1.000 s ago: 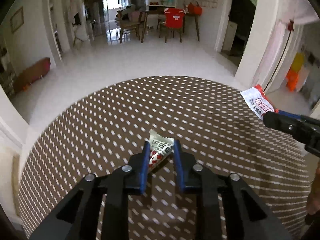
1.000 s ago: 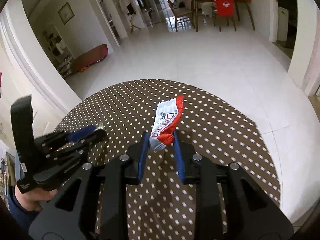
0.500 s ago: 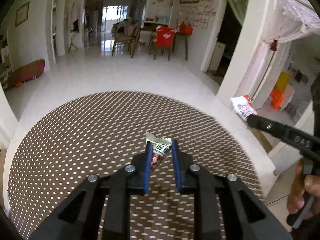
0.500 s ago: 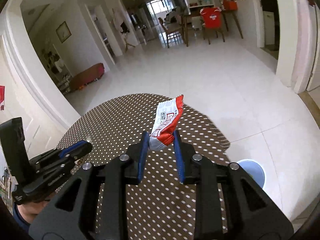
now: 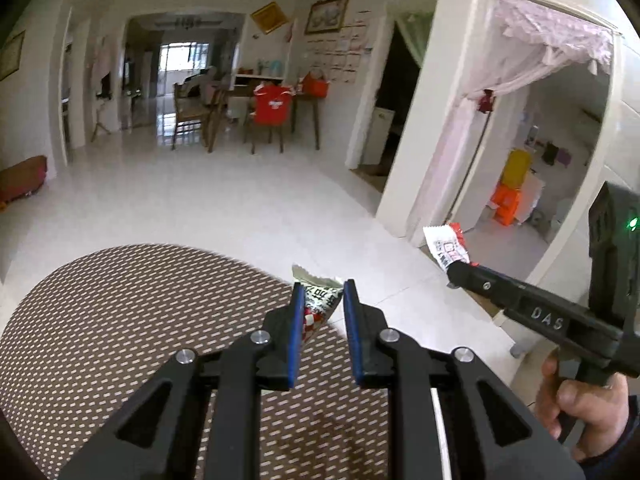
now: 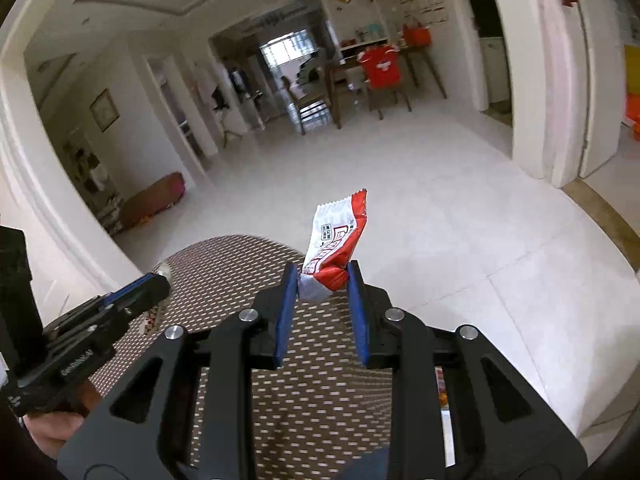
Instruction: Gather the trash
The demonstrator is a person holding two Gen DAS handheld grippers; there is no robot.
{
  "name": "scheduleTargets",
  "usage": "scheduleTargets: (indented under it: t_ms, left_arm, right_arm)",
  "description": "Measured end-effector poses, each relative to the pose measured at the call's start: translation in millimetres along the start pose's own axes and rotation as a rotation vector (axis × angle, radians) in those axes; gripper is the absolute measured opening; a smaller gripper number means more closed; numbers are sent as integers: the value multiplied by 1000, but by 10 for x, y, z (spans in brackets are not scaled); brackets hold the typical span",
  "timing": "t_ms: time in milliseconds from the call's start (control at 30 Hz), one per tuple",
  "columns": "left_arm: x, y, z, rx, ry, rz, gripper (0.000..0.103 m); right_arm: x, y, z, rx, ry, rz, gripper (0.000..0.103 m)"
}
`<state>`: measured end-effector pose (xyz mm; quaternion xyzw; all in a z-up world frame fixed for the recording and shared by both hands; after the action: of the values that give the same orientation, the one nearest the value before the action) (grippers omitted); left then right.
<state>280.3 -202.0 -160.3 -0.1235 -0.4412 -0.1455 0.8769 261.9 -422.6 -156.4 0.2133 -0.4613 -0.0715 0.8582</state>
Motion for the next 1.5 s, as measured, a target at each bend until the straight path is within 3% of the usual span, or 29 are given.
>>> scheduleTargets:
  t_ms: [233,400,767,833,867,900,967,1033,1067,1100,1300,1500]
  left_arm:
    - [-8,-799,-184,-78,22,-29,18]
    - [-114,-1293,-579,-139,97,-48,18]
    - [-584,-1880,-1631,-153,294,-97,18]
    - [-672,-1937,-1810,-156,328,-101,18]
    - [-733,-1980,-1933,-155,351,-105,19]
    - [-773,-1973,-2011,-155,367,-108,19]
    - [-866,-1991,-2132,-159,401,-110,21]
    - [-954,-1973,-2249,-146,434,-119,39]
    - [-953,-1983,-2316,-140,447,-120,68]
    - [-952,-1962,-2343,-126,444,-114,85]
    - [-810,-1743,-2250,-65,413,-127,90]
    - [-494,-1580,-1786,-31,306,-126,93]
  right_arm:
    - [-35,-687,307,-81,-27,-81,25]
    - [-114,-1165,389,-118,-12,-140,25]
    - [-474,-2082,142,-171,73,-286,26]
    - [-485,-2171,128,-174,70,-308,30]
    - [-484,-2226,133,-181,66,-316,48]
    - [-475,-2266,143,-187,59,-324,56]
    - [-461,-2298,170,-193,46,-336,56]
    - [-439,-2353,192,-196,39,-343,61]
    - [-437,-2363,211,-199,33,-346,68]
    - [-433,-2371,229,-200,25,-351,74]
    - [-372,-2408,273,-206,1,-364,96]
    - [-329,-2241,322,-249,0,-350,97]
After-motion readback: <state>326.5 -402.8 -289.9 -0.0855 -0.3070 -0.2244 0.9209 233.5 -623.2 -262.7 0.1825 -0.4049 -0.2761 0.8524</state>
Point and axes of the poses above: each gripper's, at about its wrist camera, not at the fingertips, and z roughly against the way its jaws point, y to its left, x to its top, the point moved 8 cm from there along -z, roughly the way its jaws point, and after that the axes turned 11 degrees about x, right-handed, at the moved point
